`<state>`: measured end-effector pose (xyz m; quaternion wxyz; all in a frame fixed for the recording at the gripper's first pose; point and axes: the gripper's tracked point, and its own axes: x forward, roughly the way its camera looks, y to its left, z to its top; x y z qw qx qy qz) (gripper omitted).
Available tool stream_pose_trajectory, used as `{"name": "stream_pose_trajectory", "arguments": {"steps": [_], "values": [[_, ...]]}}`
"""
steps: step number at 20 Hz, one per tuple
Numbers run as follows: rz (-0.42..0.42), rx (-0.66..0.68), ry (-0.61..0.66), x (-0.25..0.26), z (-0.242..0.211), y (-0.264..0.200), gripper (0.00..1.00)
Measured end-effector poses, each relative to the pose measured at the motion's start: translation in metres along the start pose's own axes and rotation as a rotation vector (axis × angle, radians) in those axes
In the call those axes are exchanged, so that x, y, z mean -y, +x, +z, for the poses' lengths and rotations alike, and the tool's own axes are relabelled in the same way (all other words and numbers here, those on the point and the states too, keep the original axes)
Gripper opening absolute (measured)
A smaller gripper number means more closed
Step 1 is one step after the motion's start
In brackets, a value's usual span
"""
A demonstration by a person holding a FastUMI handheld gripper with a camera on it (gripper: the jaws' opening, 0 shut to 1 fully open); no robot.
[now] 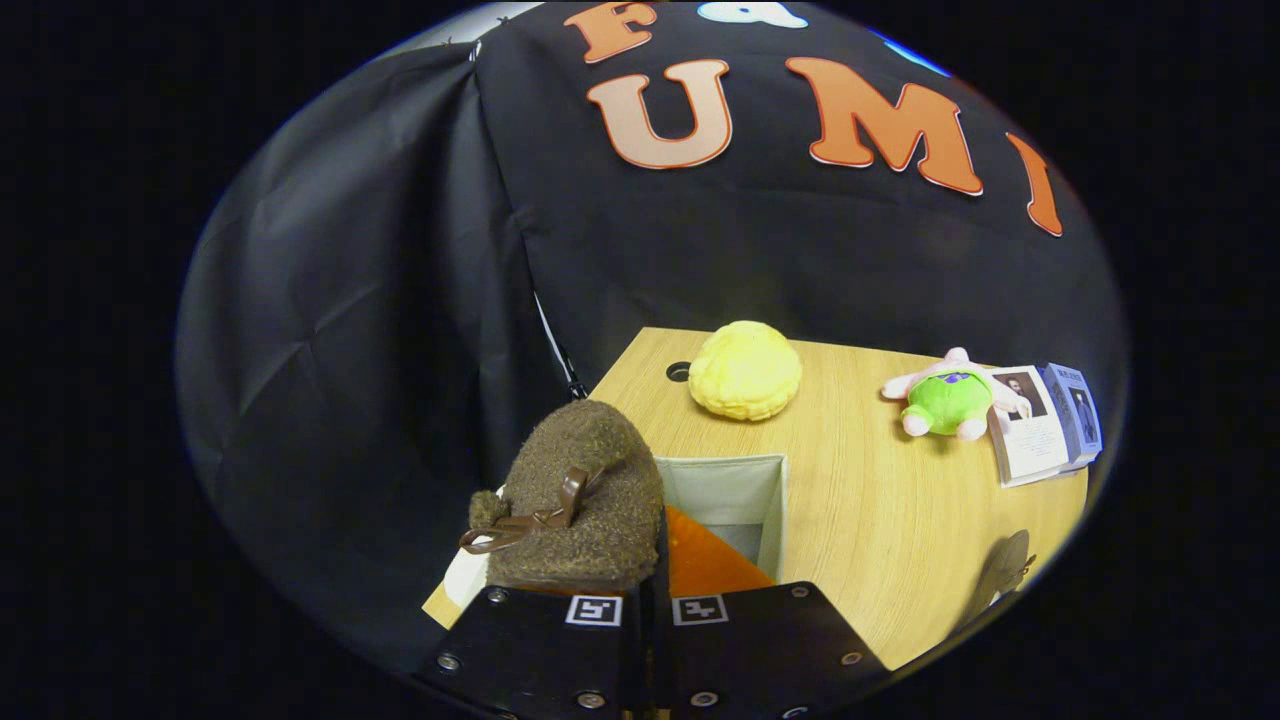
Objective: Open the storage box then place both shoes into the box .Put the left shoe in first, then the right shoe, with the right side of both shoes facing outward in a uniform manner.
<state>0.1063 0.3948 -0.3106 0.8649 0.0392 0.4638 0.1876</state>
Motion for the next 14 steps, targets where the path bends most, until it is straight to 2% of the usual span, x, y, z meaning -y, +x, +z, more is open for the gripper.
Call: {"name": "stream_pose_trajectory", "arguments": {"steps": [8, 10, 11, 12, 13, 14], "values": [[-0.059, -0.072, 0.04, -0.006, -0.023, 0.031, 0.05], [-0.03, -0.131, 0.047, -0.016, -0.034, 0.034, 0.16], [-0.011, -0.164, 0.043, -0.022, -0.041, 0.032, 0.29], [0.006, -0.194, 0.038, -0.029, -0.049, 0.028, 0.36], [0.007, -0.221, 0.013, -0.031, -0.055, 0.024, 0.49], [0.01, -0.241, -0.007, -0.031, -0.058, 0.018, 0.53]]}}
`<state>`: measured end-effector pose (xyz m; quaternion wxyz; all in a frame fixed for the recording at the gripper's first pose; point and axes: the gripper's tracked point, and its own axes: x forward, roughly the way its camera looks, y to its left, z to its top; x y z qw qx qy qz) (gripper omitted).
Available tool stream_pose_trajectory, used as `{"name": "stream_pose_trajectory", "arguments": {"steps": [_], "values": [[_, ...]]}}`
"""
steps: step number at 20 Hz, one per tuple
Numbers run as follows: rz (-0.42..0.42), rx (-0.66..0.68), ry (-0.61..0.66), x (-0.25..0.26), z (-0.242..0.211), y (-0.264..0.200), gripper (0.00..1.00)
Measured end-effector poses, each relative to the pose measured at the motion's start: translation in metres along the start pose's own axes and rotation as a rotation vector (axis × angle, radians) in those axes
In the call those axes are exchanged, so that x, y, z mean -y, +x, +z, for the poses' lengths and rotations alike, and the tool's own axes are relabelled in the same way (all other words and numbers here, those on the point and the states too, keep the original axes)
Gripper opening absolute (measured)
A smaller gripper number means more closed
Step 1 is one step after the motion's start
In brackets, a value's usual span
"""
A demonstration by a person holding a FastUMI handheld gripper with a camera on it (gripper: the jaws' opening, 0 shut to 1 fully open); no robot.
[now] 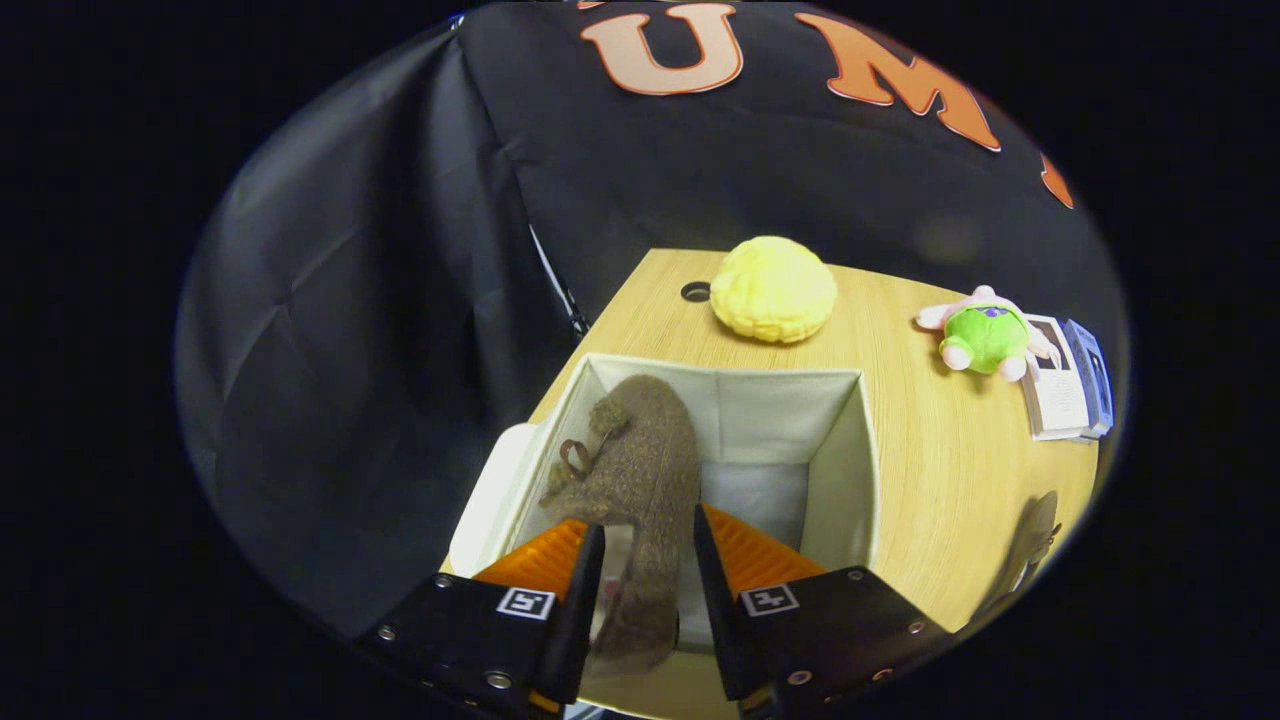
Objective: Open the storage box then place both shoes into the box .Put the left shoe in first, then the right shoe, with the right side of both shoes facing outward in a uniform manner.
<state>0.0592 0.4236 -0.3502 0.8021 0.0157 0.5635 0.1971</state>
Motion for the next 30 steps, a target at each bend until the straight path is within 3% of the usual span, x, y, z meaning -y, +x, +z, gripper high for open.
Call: {"name": "stream_pose_trajectory", "arguments": {"steps": [1, 5, 10, 15, 21, 24, 30], "values": [[0.009, -0.002, -0.014, 0.001, -0.004, 0.001, 0.62], [0.062, 0.072, 0.009, 0.006, 0.011, -0.035, 0.77], [0.004, 0.22, -0.02, 0.06, 0.019, -0.094, 0.82], [-0.062, 0.316, -0.016, 0.132, 0.0, -0.141, 0.94], [-0.187, 0.339, 0.006, 0.235, -0.039, -0.169, 0.94], [-0.21, 0.322, 0.028, 0.275, -0.067, -0.174, 0.94], [-0.332, 0.272, 0.039, 0.358, -0.118, -0.178, 0.95]]}}
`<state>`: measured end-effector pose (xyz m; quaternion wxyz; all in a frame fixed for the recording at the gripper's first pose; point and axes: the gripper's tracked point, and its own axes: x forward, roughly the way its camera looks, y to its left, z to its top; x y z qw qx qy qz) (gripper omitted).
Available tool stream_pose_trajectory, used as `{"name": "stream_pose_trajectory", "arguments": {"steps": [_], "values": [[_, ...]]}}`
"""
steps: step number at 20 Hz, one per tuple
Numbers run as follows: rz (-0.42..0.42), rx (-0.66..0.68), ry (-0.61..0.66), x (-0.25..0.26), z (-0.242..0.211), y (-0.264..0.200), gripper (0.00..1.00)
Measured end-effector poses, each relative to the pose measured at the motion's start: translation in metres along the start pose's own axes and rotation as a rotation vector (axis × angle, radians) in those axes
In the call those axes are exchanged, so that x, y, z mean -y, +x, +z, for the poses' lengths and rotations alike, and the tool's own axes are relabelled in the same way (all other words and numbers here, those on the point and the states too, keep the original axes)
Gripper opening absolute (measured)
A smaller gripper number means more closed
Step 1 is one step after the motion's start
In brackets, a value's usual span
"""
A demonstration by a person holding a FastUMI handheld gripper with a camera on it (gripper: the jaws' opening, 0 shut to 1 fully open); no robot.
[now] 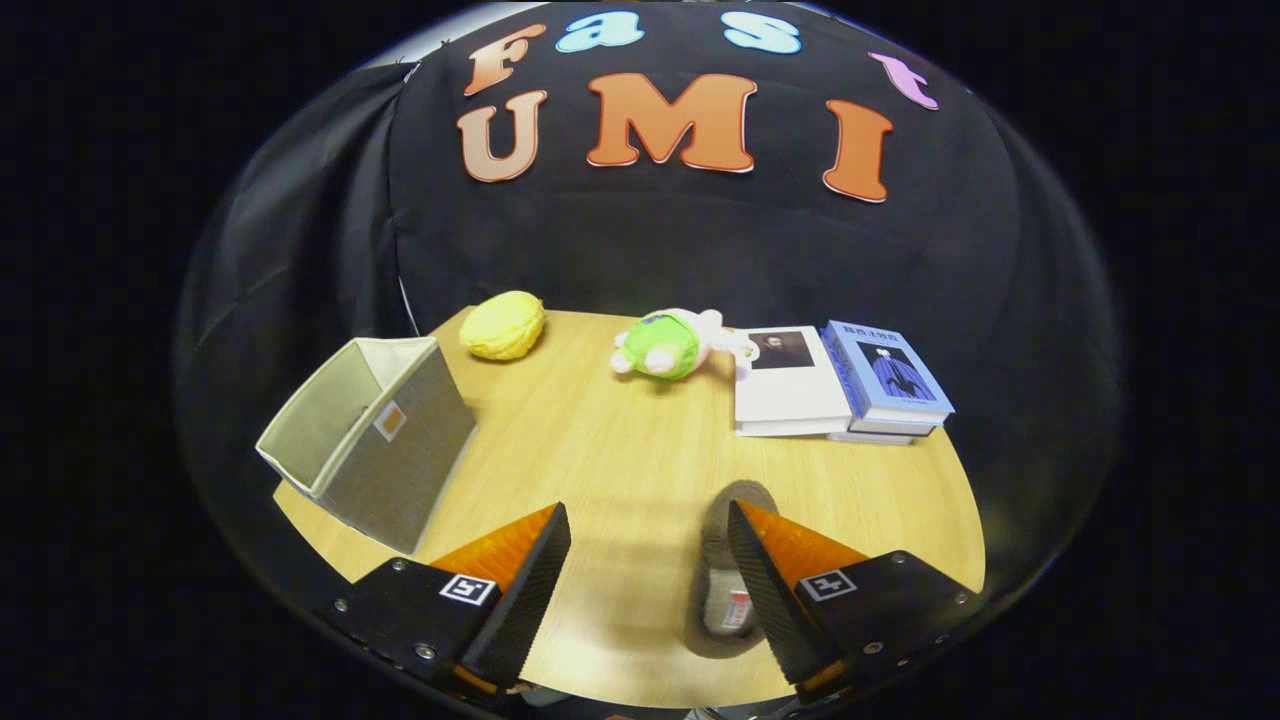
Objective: Open the storage box then place both shoes into the box .Put the left shoe in first, then the right shoe, with the right side of both shoes facing outward in a uniform manner.
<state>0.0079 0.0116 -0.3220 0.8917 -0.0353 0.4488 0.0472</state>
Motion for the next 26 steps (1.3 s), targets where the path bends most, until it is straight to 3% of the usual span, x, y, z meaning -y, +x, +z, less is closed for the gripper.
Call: {"name": "stream_pose_trajectory", "arguments": {"steps": [3, 8, 16, 18, 21, 26], "values": [[-0.076, -0.051, -0.031, 0.038, -0.032, 0.014, 0.95], [-0.076, -0.152, 0.02, 0.066, -0.085, 0.041, 0.92], [-0.095, -0.177, 0.014, 0.086, -0.11, 0.085, 0.74], [-0.101, -0.18, 0.015, 0.086, -0.114, 0.096, 0.66], [-0.107, -0.185, 0.029, 0.086, -0.117, 0.106, 0.42], [-0.154, -0.193, 0.094, 0.096, -0.118, 0.112, 0.17]]}}
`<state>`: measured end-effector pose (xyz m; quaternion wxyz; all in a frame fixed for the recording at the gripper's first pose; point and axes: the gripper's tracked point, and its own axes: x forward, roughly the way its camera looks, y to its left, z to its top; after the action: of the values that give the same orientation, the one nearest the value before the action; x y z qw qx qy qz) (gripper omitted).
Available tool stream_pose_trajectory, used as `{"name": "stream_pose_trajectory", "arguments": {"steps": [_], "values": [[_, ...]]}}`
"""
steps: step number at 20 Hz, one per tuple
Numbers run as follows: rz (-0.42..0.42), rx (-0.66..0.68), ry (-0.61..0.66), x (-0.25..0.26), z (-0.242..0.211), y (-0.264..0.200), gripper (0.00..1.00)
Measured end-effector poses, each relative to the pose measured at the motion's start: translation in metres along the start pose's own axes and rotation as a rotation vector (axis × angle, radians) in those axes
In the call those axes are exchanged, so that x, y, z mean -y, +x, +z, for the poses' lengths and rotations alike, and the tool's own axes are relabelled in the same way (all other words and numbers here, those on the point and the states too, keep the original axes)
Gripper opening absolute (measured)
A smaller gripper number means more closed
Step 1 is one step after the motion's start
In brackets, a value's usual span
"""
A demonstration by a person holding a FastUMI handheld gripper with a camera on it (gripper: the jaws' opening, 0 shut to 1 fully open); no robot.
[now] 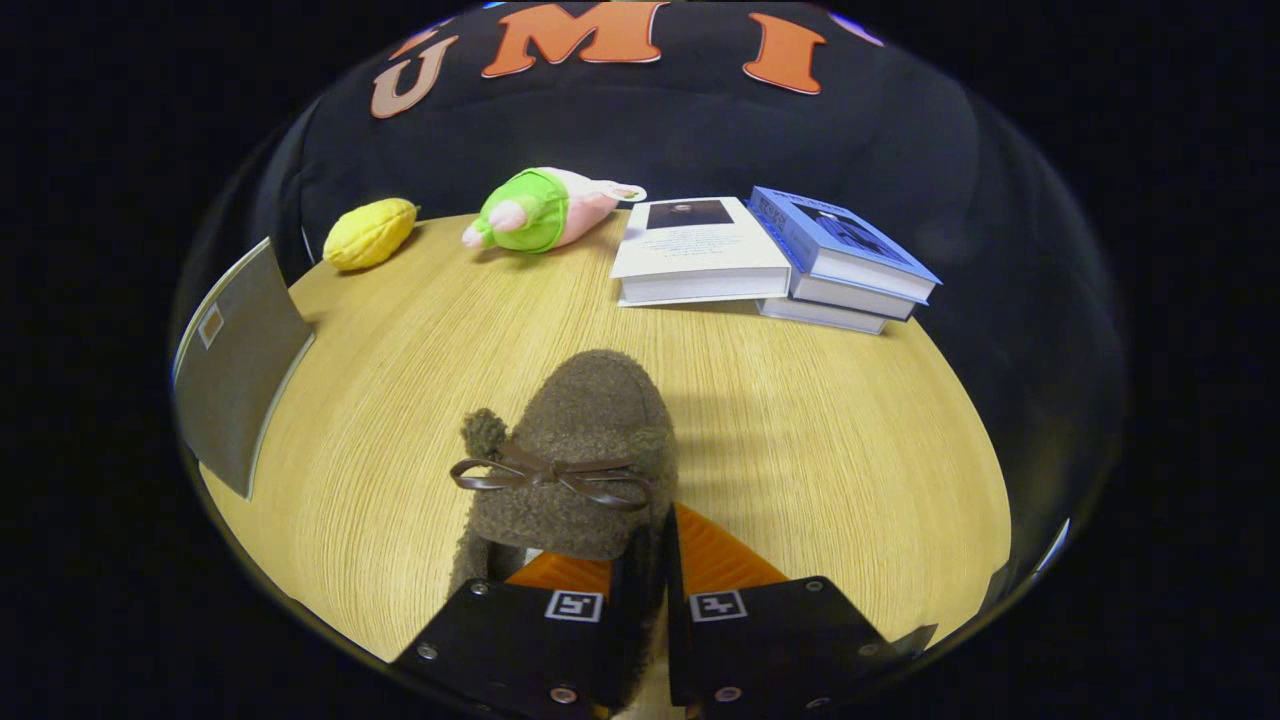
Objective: Open the storage box then place both shoes into the box .Put the left shoe in first, then the right shoe, with the right side of both shoes facing outward in a uniform manner.
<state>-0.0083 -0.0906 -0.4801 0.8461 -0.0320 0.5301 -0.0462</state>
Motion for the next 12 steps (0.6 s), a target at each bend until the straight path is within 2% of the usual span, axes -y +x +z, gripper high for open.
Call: {"name": "stream_pose_trajectory", "arguments": {"steps": [1, 4, 12], "values": [[-0.005, -0.002, 0.023, 0.001, 0.0, 0.0, 0.12], [-0.012, -0.006, 0.06, 0.002, 0.0, 0.0, 0.05], [0.064, -0.011, 0.173, -0.024, 0.022, -0.025, 0.05]]}}
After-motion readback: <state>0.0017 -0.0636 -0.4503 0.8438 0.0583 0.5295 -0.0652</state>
